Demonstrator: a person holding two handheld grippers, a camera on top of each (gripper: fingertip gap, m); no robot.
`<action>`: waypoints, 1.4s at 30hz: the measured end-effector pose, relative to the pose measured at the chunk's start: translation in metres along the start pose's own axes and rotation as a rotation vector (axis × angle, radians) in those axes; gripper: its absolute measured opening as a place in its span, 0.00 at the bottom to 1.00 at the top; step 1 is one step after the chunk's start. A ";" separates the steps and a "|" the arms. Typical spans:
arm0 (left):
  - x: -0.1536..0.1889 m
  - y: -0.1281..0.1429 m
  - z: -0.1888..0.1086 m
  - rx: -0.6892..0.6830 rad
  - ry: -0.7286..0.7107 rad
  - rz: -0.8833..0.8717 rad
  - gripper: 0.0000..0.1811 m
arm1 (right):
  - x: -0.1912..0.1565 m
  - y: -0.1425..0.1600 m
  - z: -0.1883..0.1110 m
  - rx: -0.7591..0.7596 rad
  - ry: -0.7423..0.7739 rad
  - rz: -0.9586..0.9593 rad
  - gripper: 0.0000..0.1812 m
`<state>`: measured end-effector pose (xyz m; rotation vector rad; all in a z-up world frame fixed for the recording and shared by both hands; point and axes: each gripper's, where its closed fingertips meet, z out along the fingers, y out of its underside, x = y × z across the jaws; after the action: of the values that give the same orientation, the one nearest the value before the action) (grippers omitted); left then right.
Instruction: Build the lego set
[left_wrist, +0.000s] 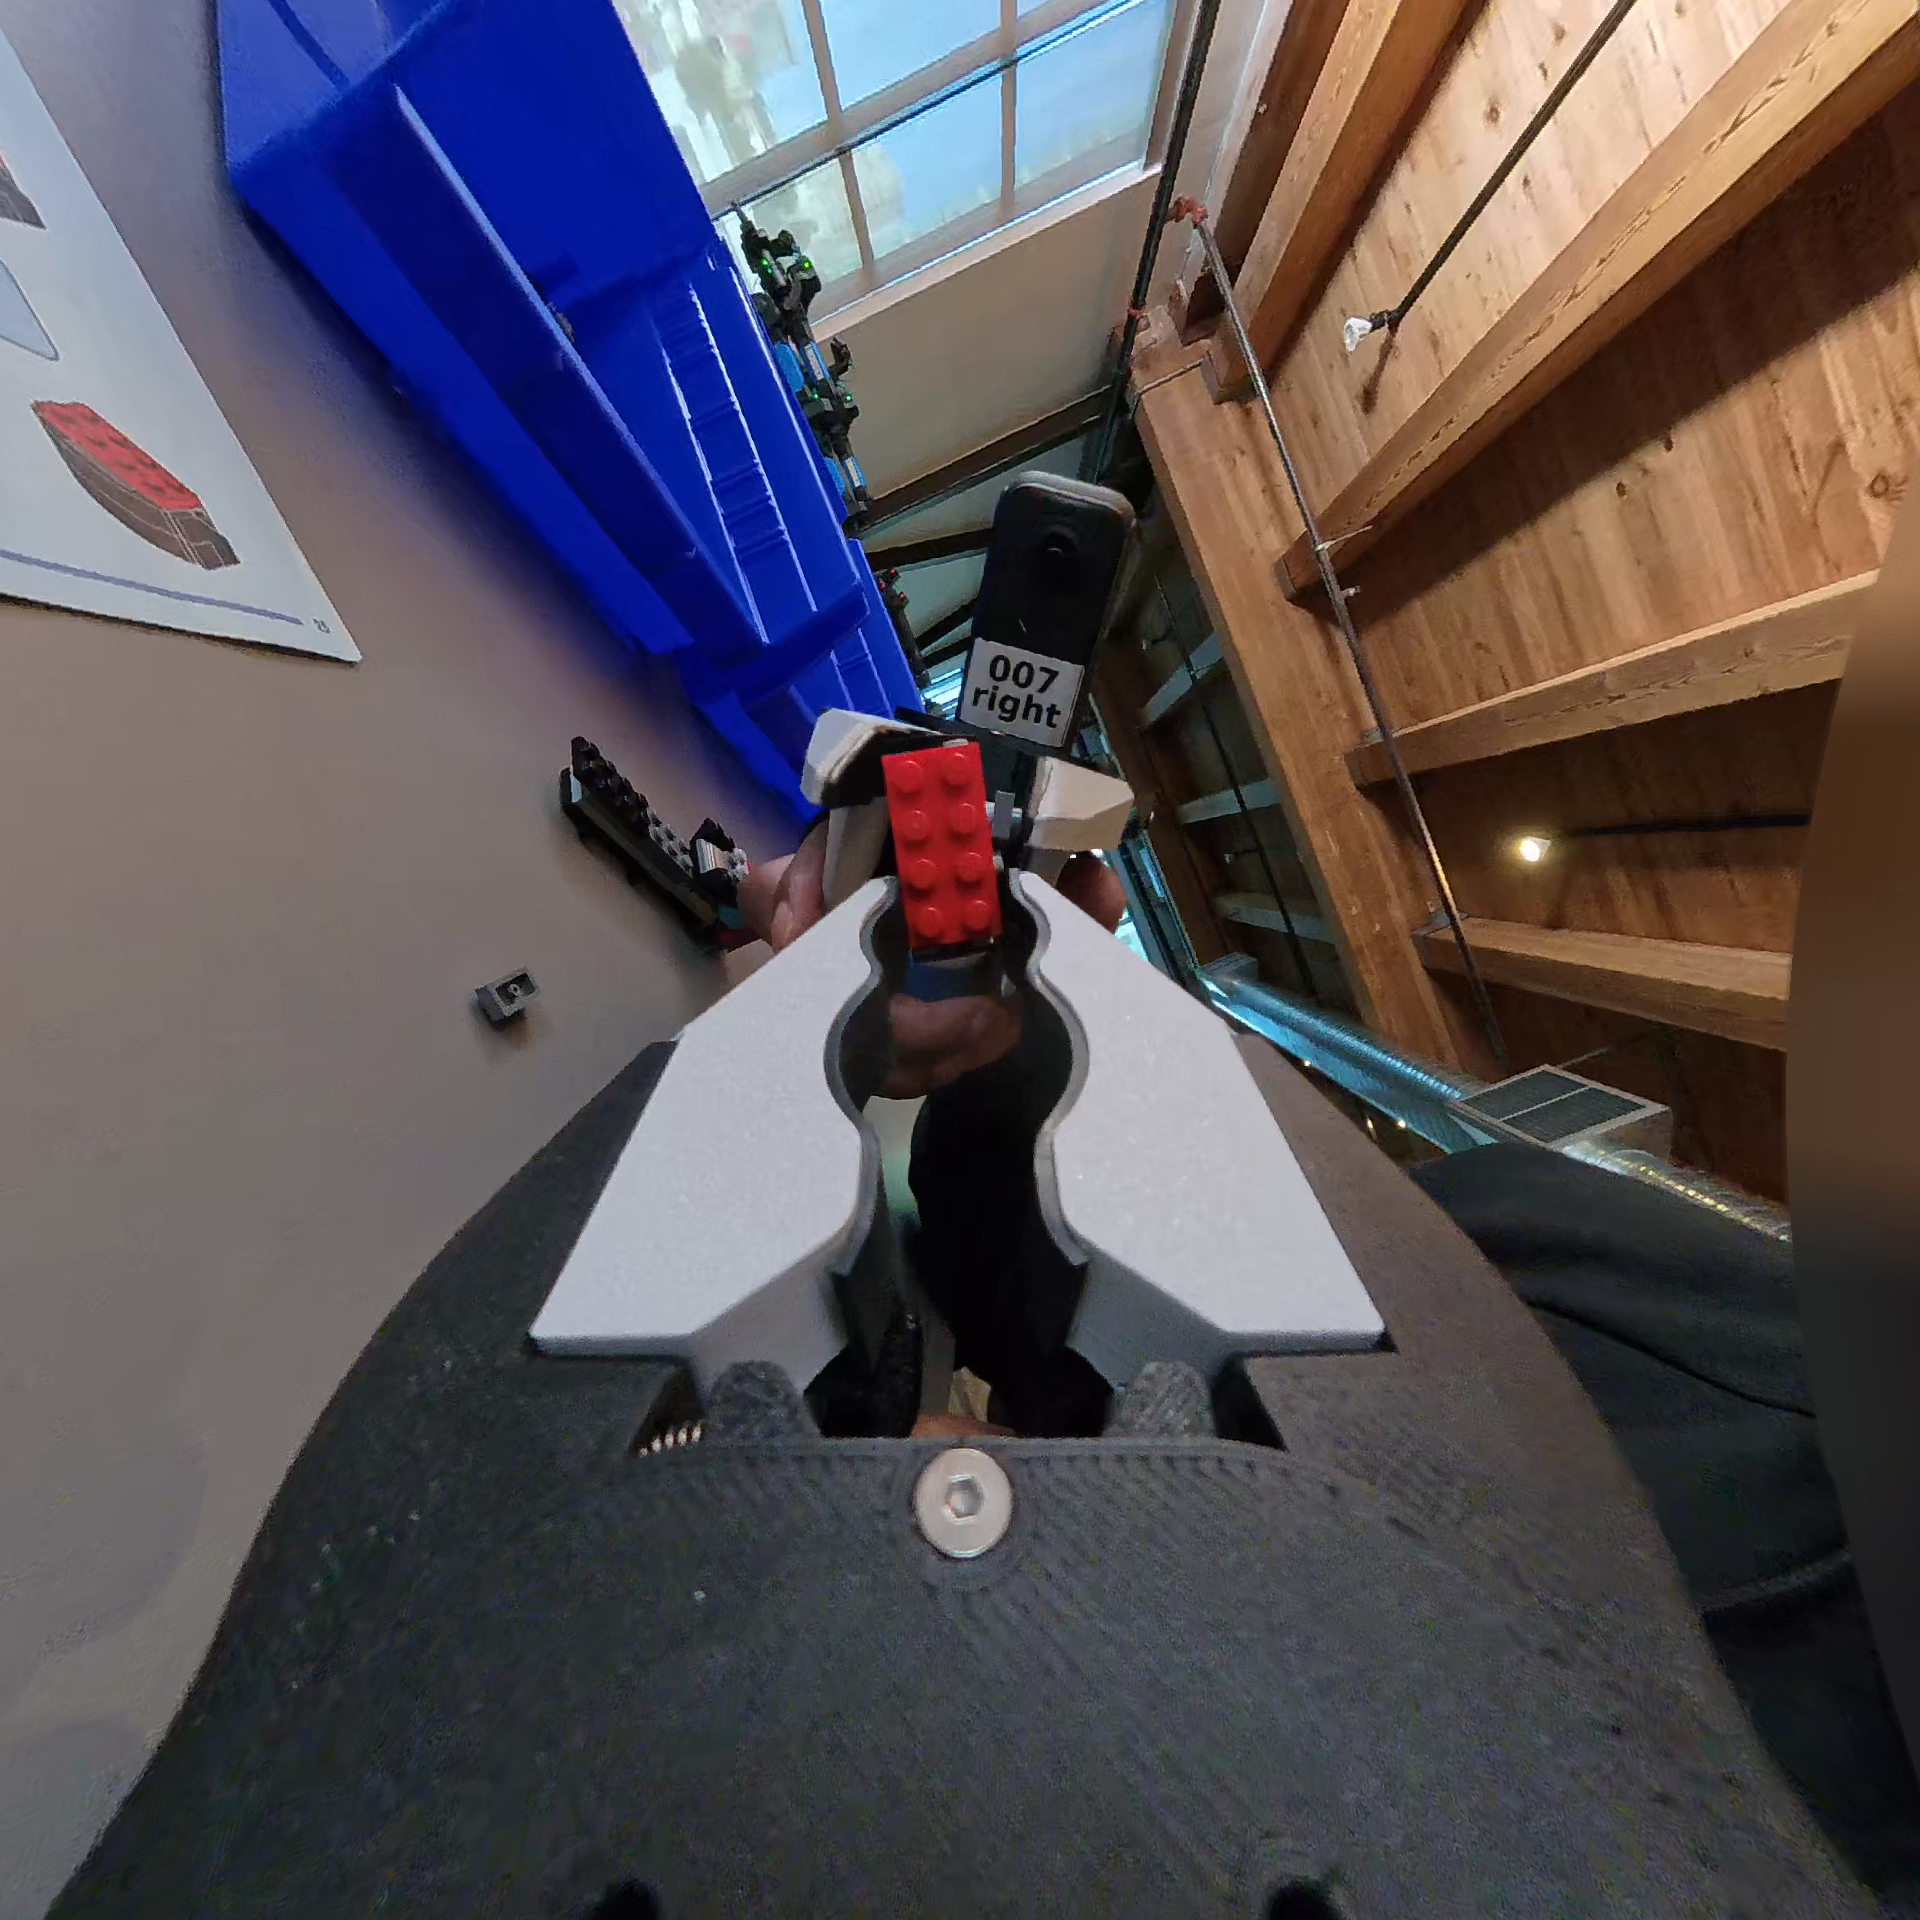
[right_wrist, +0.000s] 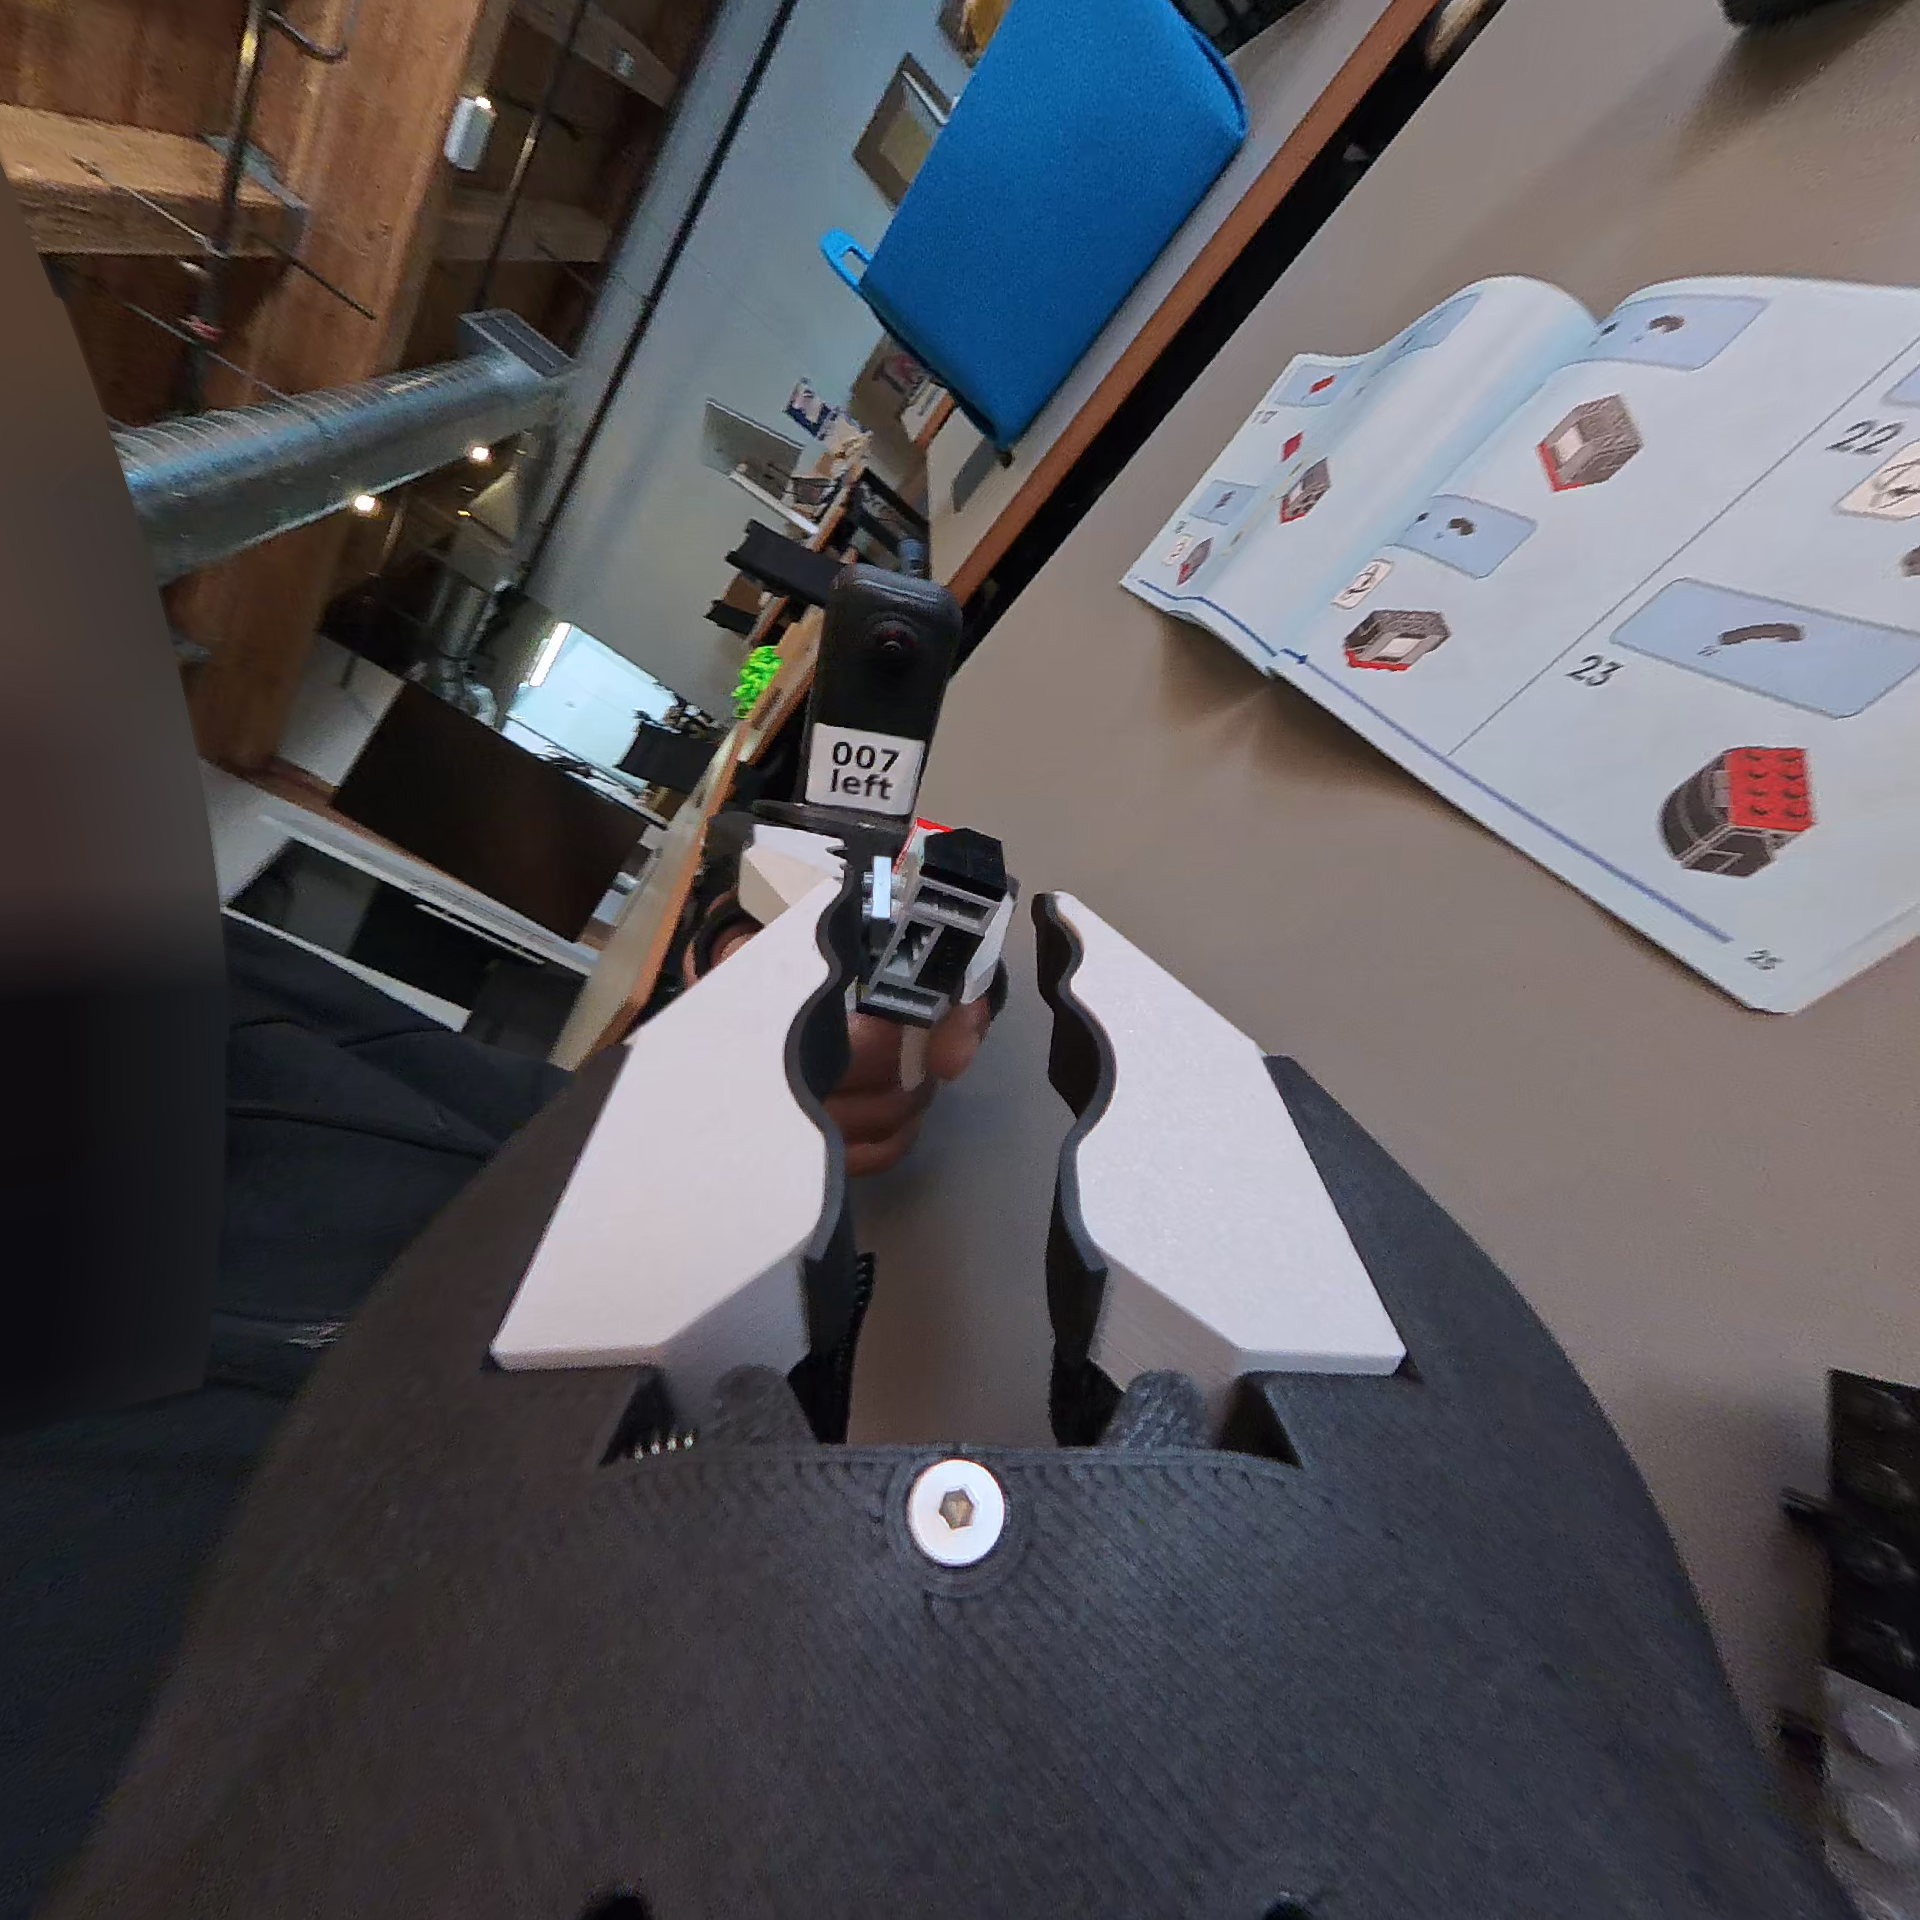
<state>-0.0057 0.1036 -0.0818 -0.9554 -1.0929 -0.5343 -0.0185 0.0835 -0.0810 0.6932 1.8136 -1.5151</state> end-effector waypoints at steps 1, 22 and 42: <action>0.001 0.000 0.000 -0.006 -0.001 0.013 0.09 | -0.001 0.000 0.000 -0.003 -0.011 0.006 0.17; 0.011 0.011 -0.012 -0.145 0.007 0.283 0.09 | -0.024 0.010 0.004 -0.047 -0.118 -0.037 0.12; 0.014 0.013 -0.017 -0.166 0.025 0.427 0.09 | -0.030 0.012 0.007 -0.048 -0.115 -0.092 0.11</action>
<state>0.0186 0.0971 -0.0761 -1.2842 -0.7976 -0.2868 0.0109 0.0793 -0.0661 0.4947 1.8103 -1.5329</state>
